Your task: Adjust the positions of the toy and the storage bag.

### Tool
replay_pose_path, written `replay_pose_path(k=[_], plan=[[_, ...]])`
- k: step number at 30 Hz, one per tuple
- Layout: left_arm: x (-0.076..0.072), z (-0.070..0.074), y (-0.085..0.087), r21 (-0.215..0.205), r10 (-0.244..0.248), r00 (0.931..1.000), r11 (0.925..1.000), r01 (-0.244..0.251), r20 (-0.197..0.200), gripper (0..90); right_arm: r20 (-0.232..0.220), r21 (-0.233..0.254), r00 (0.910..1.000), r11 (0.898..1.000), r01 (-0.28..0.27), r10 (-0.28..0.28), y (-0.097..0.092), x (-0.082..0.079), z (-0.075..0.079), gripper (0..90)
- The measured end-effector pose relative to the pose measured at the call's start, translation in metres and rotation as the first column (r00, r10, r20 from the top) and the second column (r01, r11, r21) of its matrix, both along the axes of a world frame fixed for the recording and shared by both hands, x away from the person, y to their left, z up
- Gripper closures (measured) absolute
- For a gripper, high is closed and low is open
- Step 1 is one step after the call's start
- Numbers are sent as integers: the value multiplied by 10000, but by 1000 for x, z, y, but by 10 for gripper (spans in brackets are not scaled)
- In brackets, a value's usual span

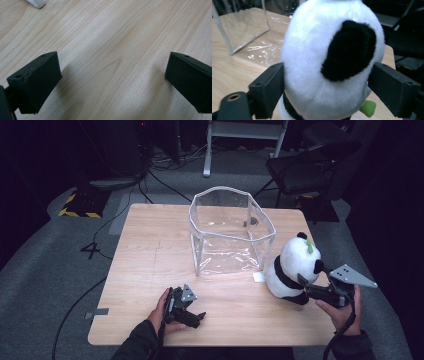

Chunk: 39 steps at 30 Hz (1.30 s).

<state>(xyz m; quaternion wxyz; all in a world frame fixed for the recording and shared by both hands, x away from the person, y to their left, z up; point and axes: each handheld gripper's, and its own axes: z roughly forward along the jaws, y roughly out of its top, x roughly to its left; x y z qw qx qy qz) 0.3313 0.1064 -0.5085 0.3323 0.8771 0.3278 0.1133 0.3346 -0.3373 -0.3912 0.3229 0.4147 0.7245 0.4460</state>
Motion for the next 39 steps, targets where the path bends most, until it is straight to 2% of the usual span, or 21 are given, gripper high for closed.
replay_pose_path(k=[6, 8, 14, 20, 24, 26, 31, 39], plan=[[0, 0, 0, 3, 3, 10000, 10000, -3, -3, 5, -606, 365, 9982, 9993, 67, -44, 3, 12, 0, 73], [0, 0, 0, 2, -1, 10000, 10000, 1, -1, 5, -801, 309, 9968, 9995, 34, -9, 6, 16, -2, 56], [0, 0, 0, 1, -1, 10000, 10000, 1, -1, 5, -826, -156, 9961, 9995, 289, -301, 15, 21, -7, 5], [0, 0, 0, 1, 3, 10000, 10000, -3, -3, 5, -1086, 389, 9934, 9984, 402, -358, 11, 32, -10, 1], [0, 0, 1, 22, -112, 9999, 9999, 112, 21, 5, -1171, 634, 9920, 9964, 558, -481, 8, 35, -12, 83], [-2, 0, 1, 2, -513, 9987, 9987, 513, 44, 7, -961, 585, 9944, 9970, 508, -450, 7, 34, -12, 164], [-2, 0, 3, 12, -520, 9986, 9986, 520, 38, 6, -720, 595, 9971, 9979, 271, -228, 2, 34, -15, 287], [-6, 0, 24, 20, 27, 10000, 10000, -27, 26, 5, -482, 872, 9985, 9960, -208, 251, -18, 27, -21, 394]])
